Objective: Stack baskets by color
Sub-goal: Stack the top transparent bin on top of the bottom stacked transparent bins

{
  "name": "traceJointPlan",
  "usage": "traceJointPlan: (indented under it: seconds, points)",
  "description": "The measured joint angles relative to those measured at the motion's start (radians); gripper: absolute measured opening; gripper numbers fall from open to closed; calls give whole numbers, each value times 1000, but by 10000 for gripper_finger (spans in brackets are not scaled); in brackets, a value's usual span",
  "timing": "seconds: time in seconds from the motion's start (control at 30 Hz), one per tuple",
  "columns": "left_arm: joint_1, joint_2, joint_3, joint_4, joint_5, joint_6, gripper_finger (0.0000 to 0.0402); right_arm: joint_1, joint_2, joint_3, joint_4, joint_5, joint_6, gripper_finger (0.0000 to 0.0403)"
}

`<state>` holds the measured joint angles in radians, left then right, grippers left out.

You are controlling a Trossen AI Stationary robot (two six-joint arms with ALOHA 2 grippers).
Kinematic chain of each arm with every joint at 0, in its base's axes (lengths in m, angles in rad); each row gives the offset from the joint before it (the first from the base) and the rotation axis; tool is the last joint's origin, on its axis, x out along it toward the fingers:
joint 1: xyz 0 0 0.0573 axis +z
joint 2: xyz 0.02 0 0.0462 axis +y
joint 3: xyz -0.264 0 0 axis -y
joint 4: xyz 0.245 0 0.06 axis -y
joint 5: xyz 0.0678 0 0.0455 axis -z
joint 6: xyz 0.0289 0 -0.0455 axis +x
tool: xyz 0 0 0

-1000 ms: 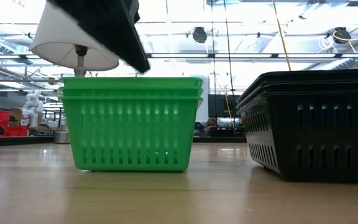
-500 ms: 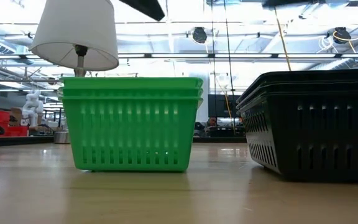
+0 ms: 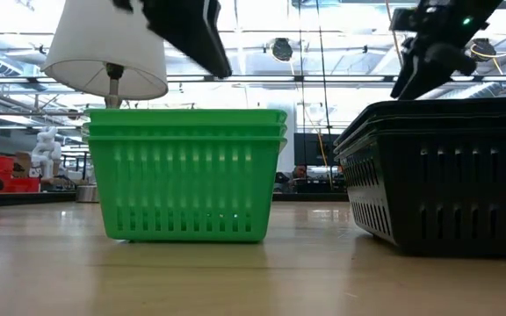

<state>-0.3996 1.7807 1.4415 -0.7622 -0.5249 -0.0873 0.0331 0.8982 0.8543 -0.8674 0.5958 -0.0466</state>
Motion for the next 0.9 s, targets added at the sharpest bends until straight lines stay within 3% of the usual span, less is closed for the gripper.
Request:
traceJointPlan:
  seconds: [0.23,0.33,0.47,0.73,0.9]
  points:
    - [53,0,-97,69,12,20,145,-279,44,0,230,-201,-294,226]
    - [82,1,-124,111,35,44,145,-396,111,2,367,-300,-416,226]
    - [105,1,-125,129,36,61,145,-548,245,52,427,-393,-558,226]
    - [118,1,-125,164,36,84,145,-719,516,247,394,-414,-831,226]
    - [115,1,-125,166,37,82,145,-764,627,368,233,-419,-923,210]
